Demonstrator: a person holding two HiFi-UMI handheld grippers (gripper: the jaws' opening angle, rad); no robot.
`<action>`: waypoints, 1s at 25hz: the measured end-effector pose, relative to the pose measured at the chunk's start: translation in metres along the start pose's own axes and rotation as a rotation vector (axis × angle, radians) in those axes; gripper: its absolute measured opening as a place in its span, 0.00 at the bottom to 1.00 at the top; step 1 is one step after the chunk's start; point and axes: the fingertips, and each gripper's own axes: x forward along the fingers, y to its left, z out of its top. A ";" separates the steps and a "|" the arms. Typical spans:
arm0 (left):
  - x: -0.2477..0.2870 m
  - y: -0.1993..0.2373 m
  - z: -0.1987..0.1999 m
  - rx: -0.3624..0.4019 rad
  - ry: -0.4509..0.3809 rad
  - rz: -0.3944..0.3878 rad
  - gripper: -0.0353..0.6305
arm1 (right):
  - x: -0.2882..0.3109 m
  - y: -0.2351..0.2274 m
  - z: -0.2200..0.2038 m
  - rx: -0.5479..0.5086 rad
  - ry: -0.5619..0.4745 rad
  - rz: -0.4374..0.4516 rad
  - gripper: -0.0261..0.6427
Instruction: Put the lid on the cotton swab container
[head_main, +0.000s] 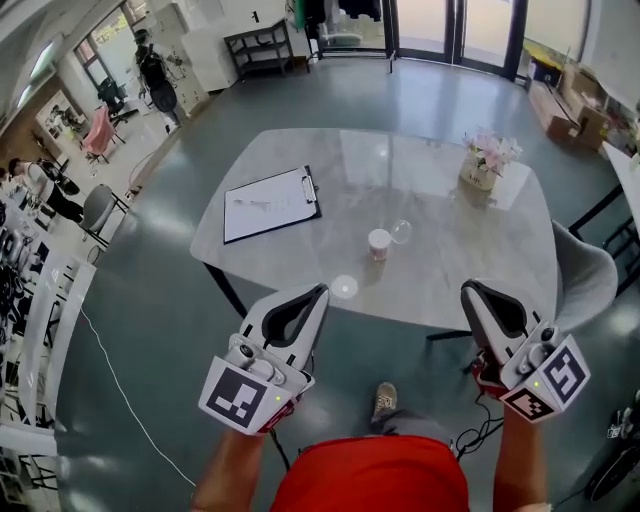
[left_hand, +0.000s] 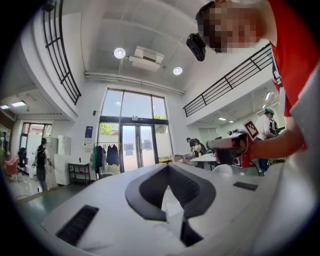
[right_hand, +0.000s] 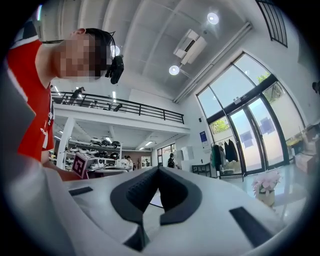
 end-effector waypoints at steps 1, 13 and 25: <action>0.009 0.005 -0.004 0.004 0.009 0.009 0.08 | 0.006 -0.009 -0.002 -0.003 0.005 0.008 0.05; 0.072 0.042 -0.074 -0.031 0.158 0.022 0.08 | 0.065 -0.076 -0.045 -0.007 0.066 0.034 0.05; 0.112 0.078 -0.123 -0.048 0.200 -0.100 0.08 | 0.111 -0.105 -0.088 -0.003 0.138 -0.062 0.05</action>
